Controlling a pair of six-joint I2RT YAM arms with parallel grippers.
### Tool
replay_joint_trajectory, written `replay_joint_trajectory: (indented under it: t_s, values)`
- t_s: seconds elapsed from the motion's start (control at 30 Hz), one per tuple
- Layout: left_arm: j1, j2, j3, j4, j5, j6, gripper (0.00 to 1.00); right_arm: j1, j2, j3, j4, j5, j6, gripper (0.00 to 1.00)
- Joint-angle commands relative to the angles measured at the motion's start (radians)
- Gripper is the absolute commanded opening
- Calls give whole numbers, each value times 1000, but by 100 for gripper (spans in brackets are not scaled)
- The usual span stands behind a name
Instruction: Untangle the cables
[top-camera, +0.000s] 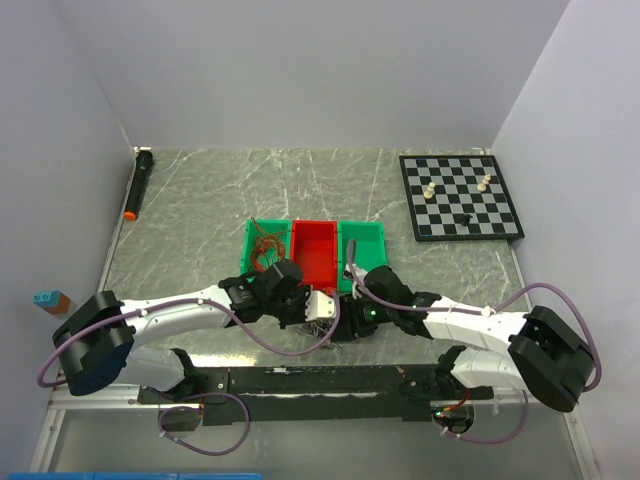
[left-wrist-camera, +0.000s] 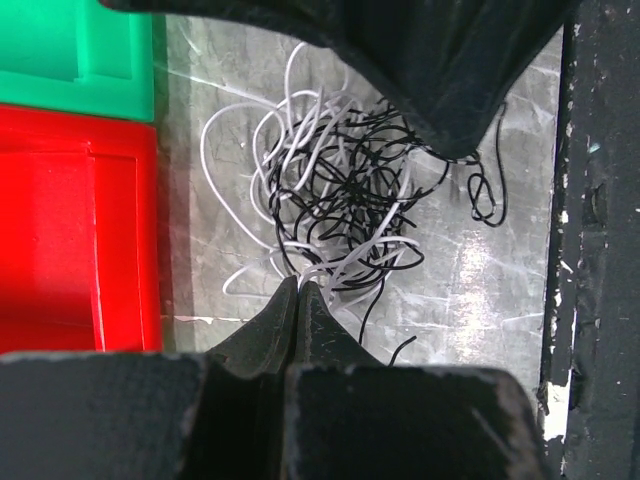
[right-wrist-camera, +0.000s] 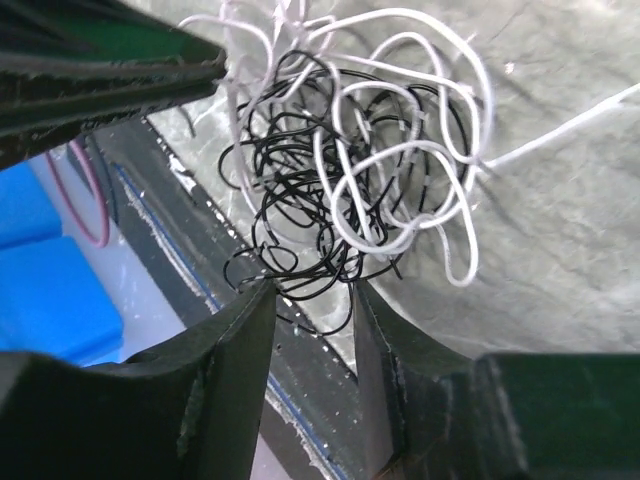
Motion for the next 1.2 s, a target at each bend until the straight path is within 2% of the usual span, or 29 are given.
replay_joint_trajectory:
  t_s: [0.0,0.07,0.13,0.23,0.57,0.77,1.0,1.17]
  values:
    - [2,-18,8,35,24,-25,1,8,12,53,43,47,-1,42]
    - [2,-18,16,35,29,-33,1,6,15,57,40,63,1,38]
    - [2,-17,25,26,41,-38,1,8,12,62,32,92,6,28]
    - [2,-20,38,8,55,-45,1,9,-3,63,5,158,21,1]
    - [2,-40,110,-94,69,22,1,8,-216,-6,-165,382,78,0]
    - [19,-55,100,-152,46,103,1,6,-341,-36,-263,448,113,0]
    - [88,-89,143,-342,1,177,1,8,-371,-26,-343,456,118,0]
    - [136,-116,293,-532,-19,194,1,6,-379,-18,-388,469,122,0]
